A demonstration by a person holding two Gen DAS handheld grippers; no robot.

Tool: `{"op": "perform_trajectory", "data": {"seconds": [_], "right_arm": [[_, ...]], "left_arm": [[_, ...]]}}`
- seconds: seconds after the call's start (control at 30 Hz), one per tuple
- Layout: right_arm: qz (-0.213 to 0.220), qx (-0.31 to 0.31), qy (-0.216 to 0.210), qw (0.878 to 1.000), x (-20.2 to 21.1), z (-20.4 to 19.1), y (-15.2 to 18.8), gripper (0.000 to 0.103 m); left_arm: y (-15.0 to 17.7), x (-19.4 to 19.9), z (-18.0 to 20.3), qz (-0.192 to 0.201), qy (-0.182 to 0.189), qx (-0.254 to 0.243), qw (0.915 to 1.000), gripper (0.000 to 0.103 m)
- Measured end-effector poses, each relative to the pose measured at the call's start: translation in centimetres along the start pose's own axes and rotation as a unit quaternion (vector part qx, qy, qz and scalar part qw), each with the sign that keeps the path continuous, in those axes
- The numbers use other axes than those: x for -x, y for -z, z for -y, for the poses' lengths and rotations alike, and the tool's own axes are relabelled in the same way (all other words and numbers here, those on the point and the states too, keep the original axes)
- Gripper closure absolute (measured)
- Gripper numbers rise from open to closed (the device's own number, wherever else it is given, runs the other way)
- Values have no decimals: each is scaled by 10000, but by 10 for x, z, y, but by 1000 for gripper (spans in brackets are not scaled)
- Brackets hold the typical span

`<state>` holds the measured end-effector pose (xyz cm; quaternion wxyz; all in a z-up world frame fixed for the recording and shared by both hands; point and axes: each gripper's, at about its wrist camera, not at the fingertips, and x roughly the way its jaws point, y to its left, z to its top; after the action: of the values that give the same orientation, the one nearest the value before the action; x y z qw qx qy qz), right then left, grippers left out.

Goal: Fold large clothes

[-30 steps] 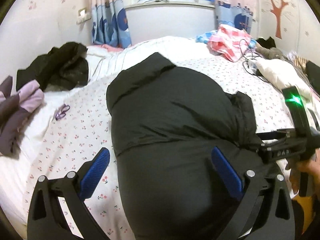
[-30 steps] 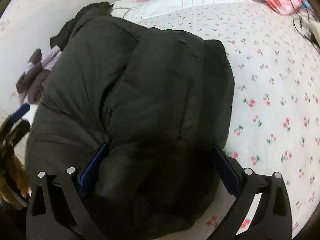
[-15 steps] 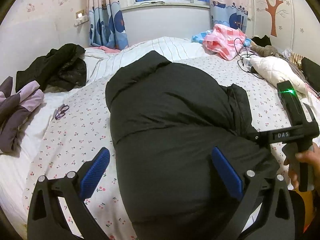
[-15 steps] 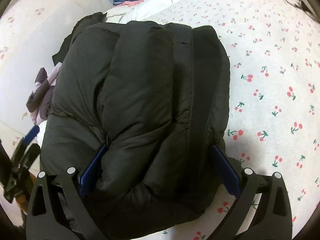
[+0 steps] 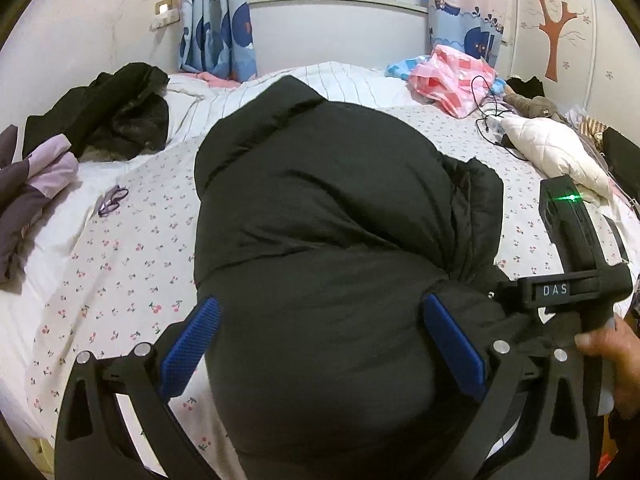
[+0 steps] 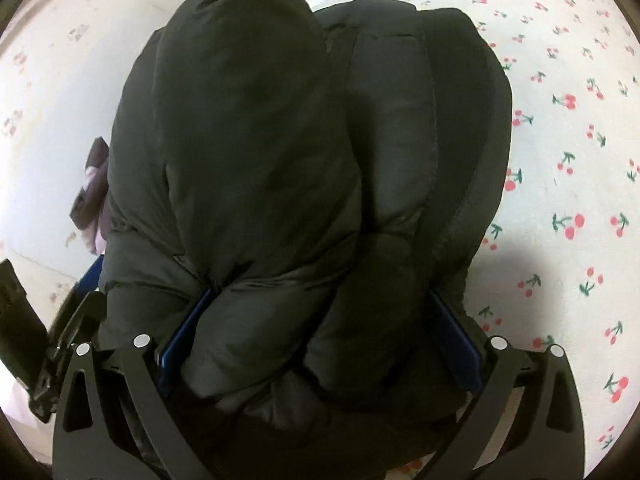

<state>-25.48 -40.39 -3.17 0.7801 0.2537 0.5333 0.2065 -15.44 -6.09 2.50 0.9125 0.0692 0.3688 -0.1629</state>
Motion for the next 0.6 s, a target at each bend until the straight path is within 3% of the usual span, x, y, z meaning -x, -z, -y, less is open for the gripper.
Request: {"op": "perform_trajectory", "data": {"seconds": [0.17, 0.27, 0.33, 0.4, 0.47, 0.53, 0.57, 0.6], "right_arm": [[27, -50, 132, 9999, 28, 18, -4, 6], [711, 428, 592, 9948, 62, -5, -16, 6], [1344, 961, 902, 9821, 84, -36, -34, 6], [1667, 1506, 1068, 9686, 89, -69, -51, 6], [1650, 2082, 1249, 9560, 74, -98, -69, 6], [1268, 2450, 1961, 9410, 34, -107, -91, 6], [1058, 2365, 2125, 9422, 15, -98, -102, 6], [831, 2054, 2097, 9523, -2, -76, -114, 6]], "left_arm": [[1, 8, 1, 90, -122, -246, 9996, 6], [-5, 10, -10, 202, -54, -169, 9996, 6], [-18, 9, -30, 281, 162, 207, 9993, 6], [-30, 7, -51, 367, 326, 652, 9967, 6], [-44, 1, -75, 478, 454, 1164, 9910, 6], [-57, -11, -93, 558, 478, 1499, 9860, 6], [-64, -21, -99, 574, 542, 1618, 9837, 6], [-69, -32, -101, 514, 602, 1668, 9828, 6]]}}
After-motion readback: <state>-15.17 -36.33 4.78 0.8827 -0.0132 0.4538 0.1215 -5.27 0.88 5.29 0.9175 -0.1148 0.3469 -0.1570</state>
